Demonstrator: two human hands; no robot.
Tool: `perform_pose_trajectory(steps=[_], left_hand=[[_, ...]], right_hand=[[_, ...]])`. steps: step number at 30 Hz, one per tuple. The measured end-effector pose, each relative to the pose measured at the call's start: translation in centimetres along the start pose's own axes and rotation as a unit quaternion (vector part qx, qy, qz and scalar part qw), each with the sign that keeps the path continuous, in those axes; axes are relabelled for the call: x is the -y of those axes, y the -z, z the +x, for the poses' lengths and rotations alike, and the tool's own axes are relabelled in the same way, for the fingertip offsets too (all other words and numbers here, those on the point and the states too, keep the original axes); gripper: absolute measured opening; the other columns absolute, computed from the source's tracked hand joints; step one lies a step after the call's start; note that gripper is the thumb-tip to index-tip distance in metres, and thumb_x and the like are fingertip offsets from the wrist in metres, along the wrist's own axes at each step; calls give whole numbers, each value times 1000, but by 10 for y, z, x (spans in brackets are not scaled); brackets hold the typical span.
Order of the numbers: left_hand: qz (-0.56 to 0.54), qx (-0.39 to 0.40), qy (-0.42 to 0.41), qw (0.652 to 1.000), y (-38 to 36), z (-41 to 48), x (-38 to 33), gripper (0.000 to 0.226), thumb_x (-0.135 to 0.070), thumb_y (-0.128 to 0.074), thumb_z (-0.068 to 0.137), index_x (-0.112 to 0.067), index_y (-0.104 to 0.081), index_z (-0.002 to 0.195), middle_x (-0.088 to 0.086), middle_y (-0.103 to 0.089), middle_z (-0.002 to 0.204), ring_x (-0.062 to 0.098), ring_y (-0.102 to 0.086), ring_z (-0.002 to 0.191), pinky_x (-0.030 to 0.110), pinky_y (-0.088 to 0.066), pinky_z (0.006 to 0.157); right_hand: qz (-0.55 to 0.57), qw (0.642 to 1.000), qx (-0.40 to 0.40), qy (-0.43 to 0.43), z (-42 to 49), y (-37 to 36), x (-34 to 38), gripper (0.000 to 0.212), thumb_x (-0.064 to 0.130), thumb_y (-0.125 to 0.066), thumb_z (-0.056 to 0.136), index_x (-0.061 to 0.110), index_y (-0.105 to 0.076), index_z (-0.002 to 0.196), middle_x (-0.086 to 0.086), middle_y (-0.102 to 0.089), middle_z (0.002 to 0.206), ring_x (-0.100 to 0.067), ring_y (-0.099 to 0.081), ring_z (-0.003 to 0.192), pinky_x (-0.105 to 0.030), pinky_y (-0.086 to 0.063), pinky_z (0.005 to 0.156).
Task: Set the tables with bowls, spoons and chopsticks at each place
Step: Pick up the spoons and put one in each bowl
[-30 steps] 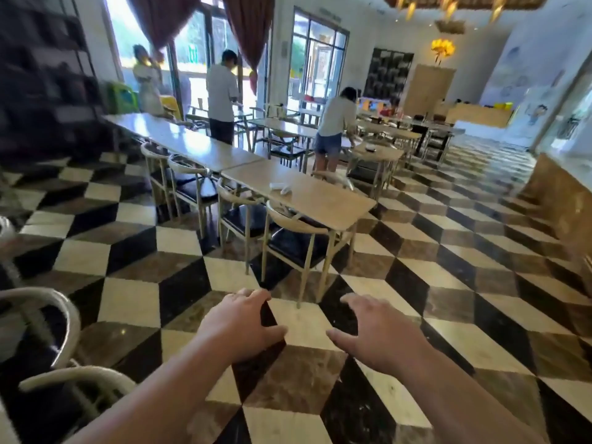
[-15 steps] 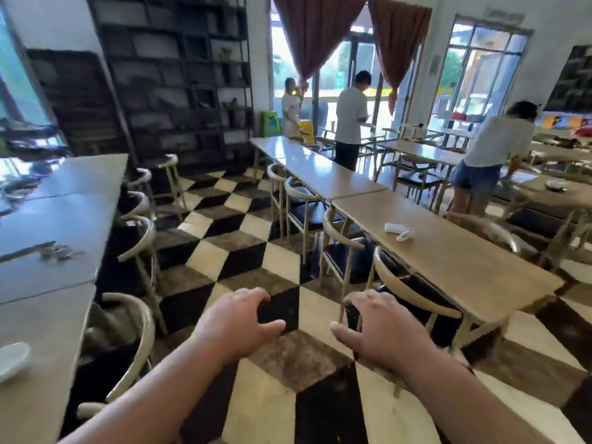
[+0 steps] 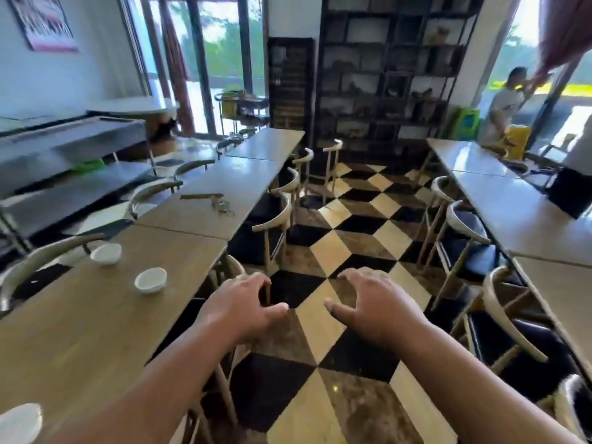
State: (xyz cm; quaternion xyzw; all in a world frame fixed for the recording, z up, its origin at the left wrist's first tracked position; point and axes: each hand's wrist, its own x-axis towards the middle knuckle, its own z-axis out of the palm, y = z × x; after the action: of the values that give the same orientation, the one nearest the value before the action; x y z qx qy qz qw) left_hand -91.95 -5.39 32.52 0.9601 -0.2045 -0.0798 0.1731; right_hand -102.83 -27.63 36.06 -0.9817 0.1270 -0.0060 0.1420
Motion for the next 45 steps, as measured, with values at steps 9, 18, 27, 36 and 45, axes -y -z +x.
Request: perform_pose_trajectory(steps=[9, 18, 27, 36, 45], left_hand=[[-65, 10, 39, 997, -16, 210, 8, 70, -69, -64, 92, -37, -47, 152, -4, -54, 155, 21, -52, 142, 41, -54, 104], [-58, -22, 70, 996, 42, 385, 14, 65, -68, -64, 93, -36, -50, 148, -6, -60, 144, 17, -59, 128, 34, -52, 92], [-83, -52, 235, 967, 47, 478, 80, 59, -66, -66, 90, -39, -57, 141, -10, -60, 141, 14, -61, 115, 31, -46, 86], [-71, -128, 409, 901, 77, 505, 113, 56, -60, -67, 95, -36, -55, 145, -9, -62, 148, 15, -61, 132, 31, -46, 96], [-115, -152, 452, 871, 61, 556, 203, 59, -63, -66, 91, -34, -58, 142, -6, -63, 145, 18, -62, 130, 36, -51, 103]], right_hand=[[-58, 997, 36, 36, 220, -7, -30, 76, 75, -55, 93, 32, -45, 155, 7, -53, 155, -15, -46, 145, -37, -47, 115], [-34, 997, 34, 64, 419, 24, -45, 75, 73, -57, 93, 33, -45, 156, 8, -53, 157, -14, -46, 146, -35, -44, 116], [-4, 969, 97, 226, 621, -29, -22, 67, 73, -55, 94, 33, -53, 147, 9, -61, 134, -16, -55, 131, -37, -53, 106], [4, 911, 155, 381, 773, -61, 71, 58, 65, -55, 97, 31, -57, 143, 3, -59, 142, -24, -49, 138, -39, -47, 109], [-26, 869, 201, 452, 835, -134, 175, 56, 64, -57, 96, 33, -56, 143, 6, -59, 144, -20, -52, 136, -35, -48, 104]])
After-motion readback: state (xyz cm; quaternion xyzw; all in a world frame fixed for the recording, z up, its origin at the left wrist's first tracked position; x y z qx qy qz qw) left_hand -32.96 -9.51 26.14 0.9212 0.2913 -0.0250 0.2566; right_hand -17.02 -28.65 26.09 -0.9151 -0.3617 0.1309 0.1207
